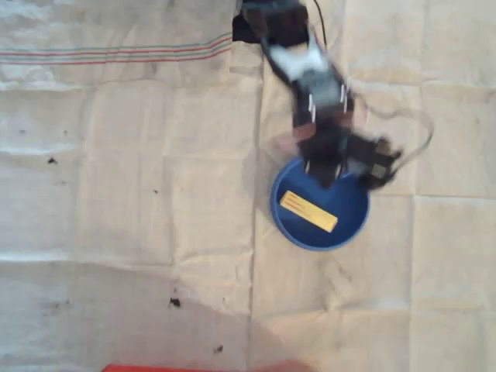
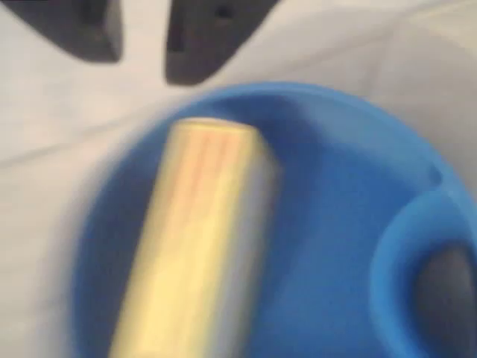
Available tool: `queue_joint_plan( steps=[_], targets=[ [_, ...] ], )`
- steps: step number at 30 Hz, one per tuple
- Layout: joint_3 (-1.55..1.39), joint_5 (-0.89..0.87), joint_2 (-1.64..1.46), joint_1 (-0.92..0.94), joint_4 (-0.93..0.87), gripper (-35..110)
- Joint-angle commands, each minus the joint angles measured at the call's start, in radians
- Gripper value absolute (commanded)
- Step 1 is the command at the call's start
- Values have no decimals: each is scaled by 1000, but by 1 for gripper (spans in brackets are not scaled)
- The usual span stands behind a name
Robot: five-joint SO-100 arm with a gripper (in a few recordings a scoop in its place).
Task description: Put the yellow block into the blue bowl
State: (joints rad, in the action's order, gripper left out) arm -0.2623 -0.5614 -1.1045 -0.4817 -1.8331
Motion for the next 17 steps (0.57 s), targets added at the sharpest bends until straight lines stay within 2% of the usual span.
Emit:
queue_joint_plan(
  steps=[1, 17],
  targets=[
    [58, 6, -264, -20, -6, 0],
    [35, 6, -583, -15, -9, 0]
  ],
)
